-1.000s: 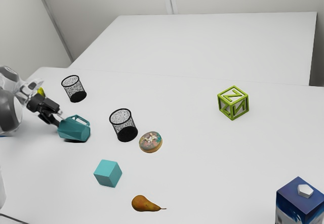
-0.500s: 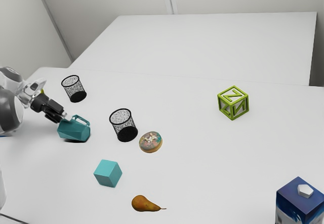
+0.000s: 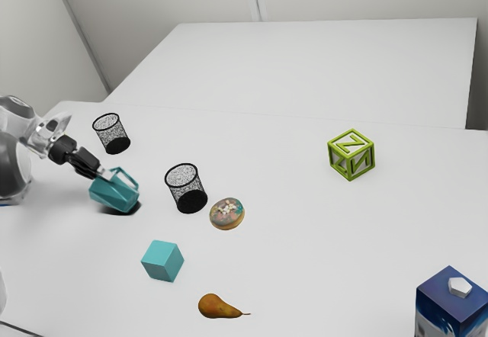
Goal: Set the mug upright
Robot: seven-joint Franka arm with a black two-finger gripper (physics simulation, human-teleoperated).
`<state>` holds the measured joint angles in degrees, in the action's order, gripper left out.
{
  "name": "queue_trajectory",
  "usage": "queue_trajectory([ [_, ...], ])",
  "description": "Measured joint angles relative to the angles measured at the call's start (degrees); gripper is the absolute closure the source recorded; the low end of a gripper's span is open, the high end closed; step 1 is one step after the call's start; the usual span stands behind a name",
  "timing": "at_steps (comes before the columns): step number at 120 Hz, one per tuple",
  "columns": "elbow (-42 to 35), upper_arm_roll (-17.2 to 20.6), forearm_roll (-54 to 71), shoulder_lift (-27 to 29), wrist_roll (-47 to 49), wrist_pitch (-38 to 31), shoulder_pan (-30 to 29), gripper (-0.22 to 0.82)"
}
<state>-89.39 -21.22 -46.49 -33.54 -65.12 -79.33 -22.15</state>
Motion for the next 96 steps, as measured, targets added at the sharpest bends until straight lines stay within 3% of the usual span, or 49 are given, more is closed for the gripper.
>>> queue_trajectory([
  [24, -1.43, 0.04, -0.07, 0.84, -0.18, 0.50, 0.29, 0.72],
  [57, -1.87, -0.26, 1.27, 3.43, 0.85, -0.88, 3.06, 0.77],
  [75, -4.23, -0.21, 4.48, 7.28, 2.24, -7.24, 5.12, 0.78],
  [96, -12.57, -0.49, 14.52, 15.75, 6.30, -20.91, 12.40, 0.78],
])
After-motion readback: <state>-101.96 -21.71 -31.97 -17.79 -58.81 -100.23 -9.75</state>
